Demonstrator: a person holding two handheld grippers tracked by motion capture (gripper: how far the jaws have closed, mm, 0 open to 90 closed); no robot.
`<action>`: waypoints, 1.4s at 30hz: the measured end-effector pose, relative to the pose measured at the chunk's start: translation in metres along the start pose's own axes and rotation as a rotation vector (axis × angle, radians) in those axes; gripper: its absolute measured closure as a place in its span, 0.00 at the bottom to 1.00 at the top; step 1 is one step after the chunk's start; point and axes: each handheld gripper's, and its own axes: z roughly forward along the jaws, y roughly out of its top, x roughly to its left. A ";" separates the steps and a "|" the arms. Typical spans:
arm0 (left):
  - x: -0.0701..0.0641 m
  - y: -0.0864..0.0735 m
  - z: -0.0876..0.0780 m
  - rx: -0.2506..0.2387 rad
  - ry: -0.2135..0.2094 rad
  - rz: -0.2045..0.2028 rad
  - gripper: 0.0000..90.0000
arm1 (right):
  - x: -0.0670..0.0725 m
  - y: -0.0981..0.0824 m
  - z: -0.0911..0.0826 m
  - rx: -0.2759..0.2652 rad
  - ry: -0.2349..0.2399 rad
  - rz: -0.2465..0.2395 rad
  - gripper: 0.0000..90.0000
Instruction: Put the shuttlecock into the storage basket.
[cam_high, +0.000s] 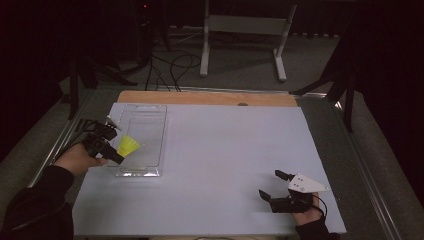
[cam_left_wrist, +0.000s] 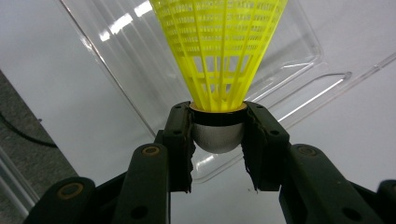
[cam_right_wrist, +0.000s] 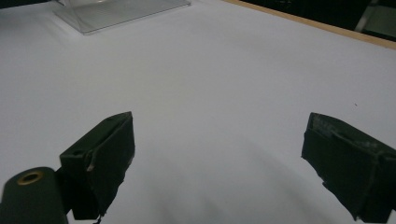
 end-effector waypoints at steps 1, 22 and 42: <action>0.000 0.000 0.000 0.000 0.000 0.000 0.72 | 0.000 0.000 0.000 0.000 0.000 0.000 0.11; -0.007 0.009 -0.020 -0.061 -0.037 -0.038 0.20 | 0.000 0.000 0.000 -0.003 0.000 0.004 0.11; -0.032 0.020 -0.018 -0.213 -0.056 0.071 0.00 | 0.000 -0.001 -0.001 0.003 -0.003 0.008 0.11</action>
